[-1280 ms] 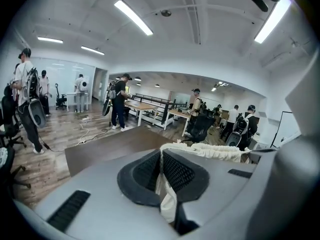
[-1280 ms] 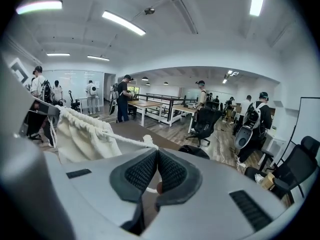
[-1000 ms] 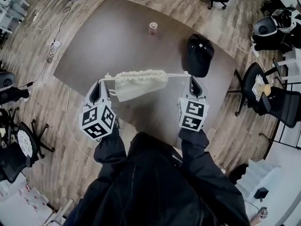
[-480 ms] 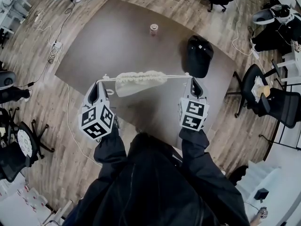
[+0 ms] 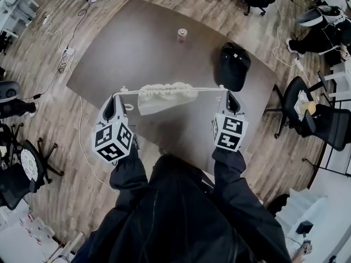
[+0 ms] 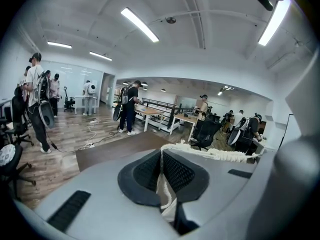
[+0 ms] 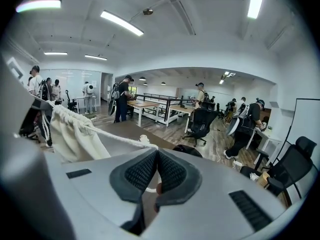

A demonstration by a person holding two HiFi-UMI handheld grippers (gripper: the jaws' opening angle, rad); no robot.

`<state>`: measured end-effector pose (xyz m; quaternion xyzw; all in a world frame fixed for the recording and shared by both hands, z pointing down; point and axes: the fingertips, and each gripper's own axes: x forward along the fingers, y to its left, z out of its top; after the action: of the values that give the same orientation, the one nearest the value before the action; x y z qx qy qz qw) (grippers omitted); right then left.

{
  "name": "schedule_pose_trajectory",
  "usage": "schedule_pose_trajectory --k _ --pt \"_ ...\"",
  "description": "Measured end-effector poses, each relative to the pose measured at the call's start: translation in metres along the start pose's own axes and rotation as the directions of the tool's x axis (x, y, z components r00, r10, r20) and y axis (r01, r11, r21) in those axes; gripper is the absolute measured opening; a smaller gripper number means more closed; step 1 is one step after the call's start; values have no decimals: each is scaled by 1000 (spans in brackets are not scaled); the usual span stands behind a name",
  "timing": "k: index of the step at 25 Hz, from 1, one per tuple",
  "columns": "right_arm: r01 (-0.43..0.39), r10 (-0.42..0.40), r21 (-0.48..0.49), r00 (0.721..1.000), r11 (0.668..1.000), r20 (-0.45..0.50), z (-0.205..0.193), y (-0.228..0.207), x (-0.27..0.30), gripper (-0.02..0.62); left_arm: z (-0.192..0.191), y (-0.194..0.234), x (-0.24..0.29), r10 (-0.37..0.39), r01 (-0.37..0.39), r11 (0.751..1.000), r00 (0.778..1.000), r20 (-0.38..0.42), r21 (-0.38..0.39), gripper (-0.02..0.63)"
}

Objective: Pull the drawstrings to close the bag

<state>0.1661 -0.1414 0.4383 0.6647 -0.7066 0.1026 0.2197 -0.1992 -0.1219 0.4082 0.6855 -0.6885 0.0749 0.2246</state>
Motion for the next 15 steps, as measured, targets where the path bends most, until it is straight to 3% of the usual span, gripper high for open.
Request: schedule_pose_trajectory --k 15 --pt "31 -31 13 999 999 -20 -5 -11 4 26 -2 28 3 46 -46 998 999 -13 -41 35"
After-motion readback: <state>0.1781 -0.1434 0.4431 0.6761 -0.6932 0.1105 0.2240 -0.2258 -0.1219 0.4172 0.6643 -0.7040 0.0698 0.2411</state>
